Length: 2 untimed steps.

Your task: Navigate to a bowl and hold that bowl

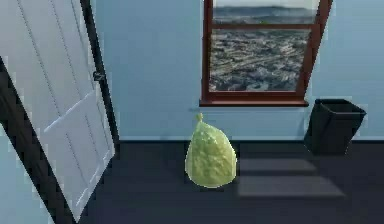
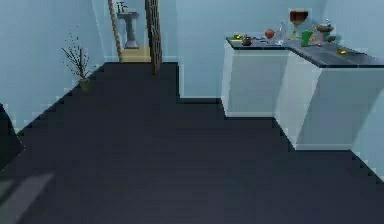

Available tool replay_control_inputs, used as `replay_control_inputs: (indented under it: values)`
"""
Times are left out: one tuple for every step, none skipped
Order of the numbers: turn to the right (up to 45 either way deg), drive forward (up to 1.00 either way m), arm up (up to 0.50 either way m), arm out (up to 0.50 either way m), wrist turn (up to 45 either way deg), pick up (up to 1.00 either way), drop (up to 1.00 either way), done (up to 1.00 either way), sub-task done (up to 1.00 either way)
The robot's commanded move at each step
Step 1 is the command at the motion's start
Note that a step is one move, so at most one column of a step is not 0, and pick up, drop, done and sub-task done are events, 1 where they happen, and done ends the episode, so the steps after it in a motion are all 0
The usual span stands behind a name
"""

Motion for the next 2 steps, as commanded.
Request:
replay_control_inputs:
  values:
    - [45.0, 0.0, 0.0, 0.0, 0.0, 0.0, 0.0, 0.0, 0.0]
    - [27.0, 0.0, 0.0, 0.0, 0.0, 0.0, 0.0, 0.0, 0.0]
